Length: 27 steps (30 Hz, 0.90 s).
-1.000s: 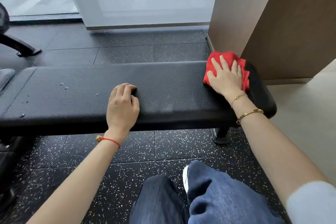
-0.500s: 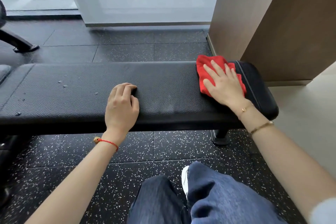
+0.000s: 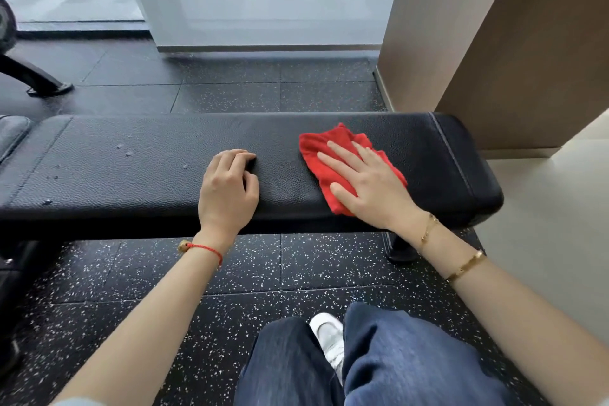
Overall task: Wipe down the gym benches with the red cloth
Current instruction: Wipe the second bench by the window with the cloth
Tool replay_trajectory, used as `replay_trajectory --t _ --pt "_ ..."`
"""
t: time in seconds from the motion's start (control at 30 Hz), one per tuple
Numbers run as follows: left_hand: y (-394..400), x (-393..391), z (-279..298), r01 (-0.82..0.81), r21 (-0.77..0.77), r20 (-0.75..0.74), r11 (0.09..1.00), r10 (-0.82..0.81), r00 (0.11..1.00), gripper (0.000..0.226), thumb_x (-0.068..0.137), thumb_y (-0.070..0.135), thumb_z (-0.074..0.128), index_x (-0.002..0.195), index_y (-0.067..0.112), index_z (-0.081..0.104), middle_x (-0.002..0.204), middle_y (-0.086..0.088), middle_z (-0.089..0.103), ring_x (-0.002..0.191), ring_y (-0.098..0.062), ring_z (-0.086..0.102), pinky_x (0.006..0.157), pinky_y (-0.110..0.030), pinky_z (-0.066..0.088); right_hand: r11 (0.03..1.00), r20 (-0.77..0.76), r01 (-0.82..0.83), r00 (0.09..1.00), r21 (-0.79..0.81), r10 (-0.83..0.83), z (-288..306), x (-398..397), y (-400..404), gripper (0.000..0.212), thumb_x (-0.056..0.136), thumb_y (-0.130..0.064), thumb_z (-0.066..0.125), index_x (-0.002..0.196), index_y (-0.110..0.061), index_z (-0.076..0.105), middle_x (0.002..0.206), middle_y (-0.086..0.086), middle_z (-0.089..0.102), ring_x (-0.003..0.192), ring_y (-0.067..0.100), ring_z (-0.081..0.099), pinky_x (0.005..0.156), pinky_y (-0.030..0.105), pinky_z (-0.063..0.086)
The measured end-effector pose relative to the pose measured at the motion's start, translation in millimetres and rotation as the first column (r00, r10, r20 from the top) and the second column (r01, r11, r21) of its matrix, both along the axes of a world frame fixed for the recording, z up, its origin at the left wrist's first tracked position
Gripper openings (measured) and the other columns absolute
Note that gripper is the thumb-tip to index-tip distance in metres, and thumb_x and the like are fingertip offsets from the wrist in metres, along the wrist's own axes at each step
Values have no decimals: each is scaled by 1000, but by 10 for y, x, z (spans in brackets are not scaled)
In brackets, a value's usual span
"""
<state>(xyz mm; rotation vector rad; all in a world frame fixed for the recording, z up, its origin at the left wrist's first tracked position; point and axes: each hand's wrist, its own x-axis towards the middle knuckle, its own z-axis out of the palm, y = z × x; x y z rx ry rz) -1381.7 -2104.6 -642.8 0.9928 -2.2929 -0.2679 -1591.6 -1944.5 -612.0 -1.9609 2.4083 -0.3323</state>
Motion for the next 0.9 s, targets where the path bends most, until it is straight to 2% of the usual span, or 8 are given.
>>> replay_trajectory --t 0.17,0.23,0.4,0.53,0.6,0.7,0.8,0.9 --pt "23 4 23 -4 8 10 1000 3 1000 29 89 9 51 115 7 65 118 -8 64 115 -27 54 106 -38 42 982 -15 184 983 43 -184 1 -147 -447 55 99 -44 39 152 -37 27 163 -9 17 150 31 14 123 42 4" --pt "28 1 32 -6 20 7 1000 6 1000 29 89 9 52 115 7 65 118 -8 64 116 -28 54 106 -39 41 979 -3 198 980 52 -198 16 -57 -714 55 100 -45 36 153 -38 24 164 -9 14 150 31 9 123 42 0" --pt "31 34 102 -24 52 -96 998 28 995 28 84 2 55 109 6 68 119 -9 65 114 -29 57 105 -39 43 999 5 28 1000 46 -29 22 450 -996 56 99 -44 38 153 -38 24 163 -9 15 150 32 10 123 42 0" --pt "-108 374 155 -78 -22 -170 997 73 983 30 85 5 52 111 10 67 120 -4 64 115 -24 55 103 -37 44 987 1 -157 988 22 157 -20 657 -784 57 98 -46 41 152 -39 26 163 -11 17 150 30 10 123 44 3" --pt "-247 640 146 -124 -54 -156 991 114 981 30 86 5 52 112 11 66 120 -4 63 115 -24 55 103 -37 43 983 2 -184 983 7 184 -43 643 -723 56 98 -46 41 152 -38 28 162 -12 18 150 29 12 123 44 4" --pt "-457 984 98 -192 -63 -111 979 184 977 30 86 1 54 112 9 67 118 -7 65 115 -28 56 106 -39 41 996 -11 -95 995 4 95 -33 580 -905 53 99 -45 39 151 -38 29 162 -11 19 150 28 14 123 43 5" --pt "-576 1142 32 -211 -46 -57 976 209 976 28 86 1 54 109 7 68 114 -10 66 111 -33 58 104 -45 42 999 19 36 999 34 -37 -4 594 -1326 53 100 -47 32 152 -40 24 163 -10 14 151 30 8 123 44 0" --pt "-619 1141 0 -206 -48 -27 977 205 978 27 86 4 54 108 7 68 112 -9 67 109 -32 58 103 -46 42 997 66 36 997 71 -41 31 714 -1703 54 100 -48 29 153 -41 21 164 -10 9 151 33 3 123 45 -3"
